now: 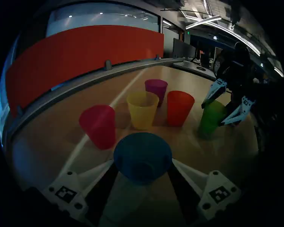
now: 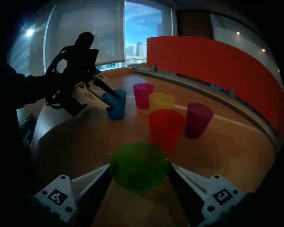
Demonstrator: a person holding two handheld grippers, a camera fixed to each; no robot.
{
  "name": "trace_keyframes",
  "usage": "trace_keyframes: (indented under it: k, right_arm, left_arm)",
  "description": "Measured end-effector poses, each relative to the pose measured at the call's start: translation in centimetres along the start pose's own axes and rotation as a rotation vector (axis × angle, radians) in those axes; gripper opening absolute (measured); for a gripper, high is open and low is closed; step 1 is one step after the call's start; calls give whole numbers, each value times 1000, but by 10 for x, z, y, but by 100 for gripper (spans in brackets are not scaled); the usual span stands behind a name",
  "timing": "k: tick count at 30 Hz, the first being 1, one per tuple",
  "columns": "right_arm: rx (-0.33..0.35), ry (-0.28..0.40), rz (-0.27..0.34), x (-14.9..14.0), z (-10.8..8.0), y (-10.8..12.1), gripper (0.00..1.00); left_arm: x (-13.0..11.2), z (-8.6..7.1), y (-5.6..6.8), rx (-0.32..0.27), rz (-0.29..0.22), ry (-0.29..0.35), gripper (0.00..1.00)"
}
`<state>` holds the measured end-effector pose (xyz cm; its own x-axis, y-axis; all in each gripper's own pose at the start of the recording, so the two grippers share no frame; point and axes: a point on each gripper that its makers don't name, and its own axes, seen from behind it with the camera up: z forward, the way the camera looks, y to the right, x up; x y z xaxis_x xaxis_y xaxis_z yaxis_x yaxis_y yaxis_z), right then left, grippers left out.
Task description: Pour water
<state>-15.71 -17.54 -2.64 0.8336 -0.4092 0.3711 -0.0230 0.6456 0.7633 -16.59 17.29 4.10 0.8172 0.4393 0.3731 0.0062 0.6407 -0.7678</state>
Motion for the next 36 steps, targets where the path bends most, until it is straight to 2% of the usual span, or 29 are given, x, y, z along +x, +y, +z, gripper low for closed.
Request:
trace_keyframes:
  k: [6, 18, 27, 36]
  right_arm:
    - [19, -5, 11, -2, 1, -3, 91]
    - [10, 27, 26, 6, -2, -2, 90]
    - [-6, 82, 16, 36, -20, -1, 90]
    - [-17, 144, 9, 71, -41, -4, 90]
  left_arm:
    - [0, -1, 0, 3, 1, -1, 85]
    - [13, -5, 7, -13, -27, 38, 85]
    - [32, -24, 14, -4, -20, 75, 85]
    - [63, -52, 18, 30, -5, 147, 85]
